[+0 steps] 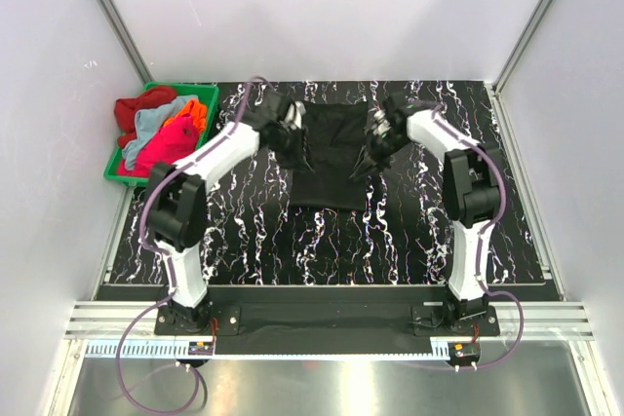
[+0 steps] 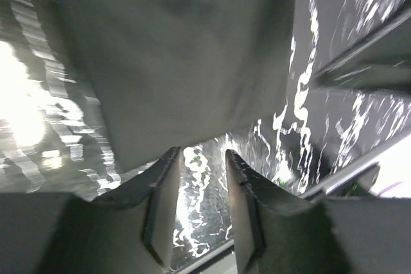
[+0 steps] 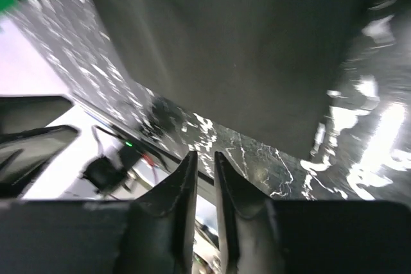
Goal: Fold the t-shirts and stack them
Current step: Fold the tshirt
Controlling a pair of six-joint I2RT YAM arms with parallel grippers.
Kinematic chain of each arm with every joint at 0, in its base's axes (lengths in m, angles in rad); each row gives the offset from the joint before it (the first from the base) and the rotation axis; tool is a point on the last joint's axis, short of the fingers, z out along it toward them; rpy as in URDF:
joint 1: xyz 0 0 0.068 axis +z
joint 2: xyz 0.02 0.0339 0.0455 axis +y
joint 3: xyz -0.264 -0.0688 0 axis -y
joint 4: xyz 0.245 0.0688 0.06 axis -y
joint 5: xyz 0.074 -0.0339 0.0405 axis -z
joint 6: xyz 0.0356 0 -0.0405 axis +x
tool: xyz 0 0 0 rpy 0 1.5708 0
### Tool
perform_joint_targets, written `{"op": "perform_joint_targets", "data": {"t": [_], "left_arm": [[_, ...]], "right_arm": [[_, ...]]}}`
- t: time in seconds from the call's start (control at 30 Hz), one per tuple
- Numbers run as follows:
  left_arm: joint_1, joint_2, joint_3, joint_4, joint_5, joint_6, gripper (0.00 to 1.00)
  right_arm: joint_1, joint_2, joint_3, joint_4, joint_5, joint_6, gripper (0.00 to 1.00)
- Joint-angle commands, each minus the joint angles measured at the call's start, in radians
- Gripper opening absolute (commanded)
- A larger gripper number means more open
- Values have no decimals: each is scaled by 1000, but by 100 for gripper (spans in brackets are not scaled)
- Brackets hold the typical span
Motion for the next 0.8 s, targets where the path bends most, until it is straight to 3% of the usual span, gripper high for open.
{"op": "perform_joint_targets", "data": {"t": [0.0,0.13,0.77], "left_arm": [[-18,53,-45,82,16,-23,36],[-17,81,-87,86,-27,-20,36],[-17,98,-307,105,-73,-17,36]], "right_arm": [[37,-43,-96,107,26,24,22],[77,-21,-142,124,57,21,17],[85,-32,-336,188,160,-19,21]]}}
